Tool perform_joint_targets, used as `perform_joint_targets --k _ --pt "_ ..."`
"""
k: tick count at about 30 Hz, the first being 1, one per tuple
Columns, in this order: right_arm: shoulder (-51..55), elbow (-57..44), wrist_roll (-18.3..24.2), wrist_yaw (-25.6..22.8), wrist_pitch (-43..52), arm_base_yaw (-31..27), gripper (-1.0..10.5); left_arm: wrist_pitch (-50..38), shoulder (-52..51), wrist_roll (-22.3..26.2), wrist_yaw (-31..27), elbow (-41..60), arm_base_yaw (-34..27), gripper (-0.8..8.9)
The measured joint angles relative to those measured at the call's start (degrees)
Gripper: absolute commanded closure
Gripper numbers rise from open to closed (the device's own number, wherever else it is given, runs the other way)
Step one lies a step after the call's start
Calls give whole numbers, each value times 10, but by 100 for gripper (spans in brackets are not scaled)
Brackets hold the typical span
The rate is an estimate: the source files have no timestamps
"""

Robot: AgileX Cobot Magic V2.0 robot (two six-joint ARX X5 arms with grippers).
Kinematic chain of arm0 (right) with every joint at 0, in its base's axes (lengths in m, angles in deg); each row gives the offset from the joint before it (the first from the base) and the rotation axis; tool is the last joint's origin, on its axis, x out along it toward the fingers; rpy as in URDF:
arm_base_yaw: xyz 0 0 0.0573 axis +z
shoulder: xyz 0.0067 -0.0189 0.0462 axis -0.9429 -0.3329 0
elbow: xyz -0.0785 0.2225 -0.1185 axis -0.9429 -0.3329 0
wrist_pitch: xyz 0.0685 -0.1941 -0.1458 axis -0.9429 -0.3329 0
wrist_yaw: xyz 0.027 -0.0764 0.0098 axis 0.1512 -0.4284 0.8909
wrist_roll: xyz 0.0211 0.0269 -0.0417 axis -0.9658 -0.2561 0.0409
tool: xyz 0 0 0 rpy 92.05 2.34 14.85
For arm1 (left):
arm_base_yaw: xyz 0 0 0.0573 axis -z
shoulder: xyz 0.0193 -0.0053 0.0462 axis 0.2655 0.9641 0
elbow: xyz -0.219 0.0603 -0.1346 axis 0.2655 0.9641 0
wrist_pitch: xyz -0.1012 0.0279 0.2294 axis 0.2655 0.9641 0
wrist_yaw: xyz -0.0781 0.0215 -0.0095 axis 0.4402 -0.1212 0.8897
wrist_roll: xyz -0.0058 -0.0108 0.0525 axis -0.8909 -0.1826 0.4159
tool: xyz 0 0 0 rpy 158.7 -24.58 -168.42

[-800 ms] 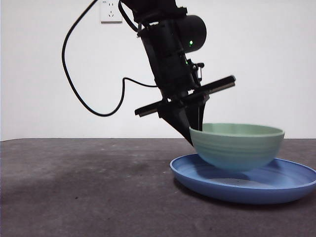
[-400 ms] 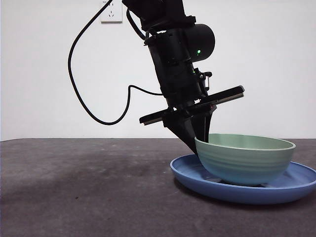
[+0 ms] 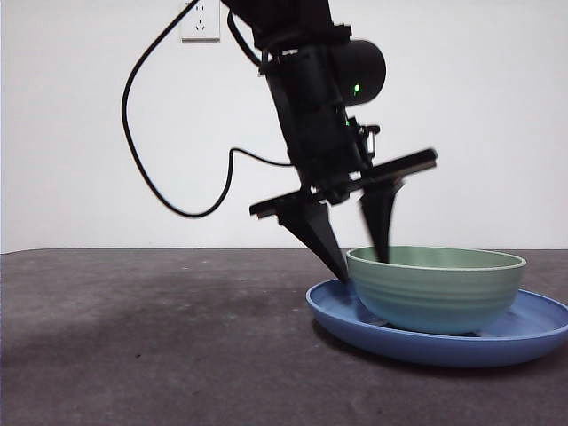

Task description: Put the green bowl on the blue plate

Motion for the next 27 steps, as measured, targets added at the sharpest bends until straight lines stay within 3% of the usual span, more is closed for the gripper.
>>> perform_joint_targets --k 3,9,15,22,27 --pt "0 0 0 0 0 0 366 24 0 0 0 -45 0 278" --pt "0 0 0 0 0 0 366 134 0 30 0 -169 0 274" --pt "0 0 0 0 3 0 366 289 -1 90 0 -277 0 251" --pt "0 0 0 0 10 0 366 301 -55 128 -2 -280 0 236" --pt "0 0 0 0 10 0 366 301 -159 140 -2 -254 0 236"
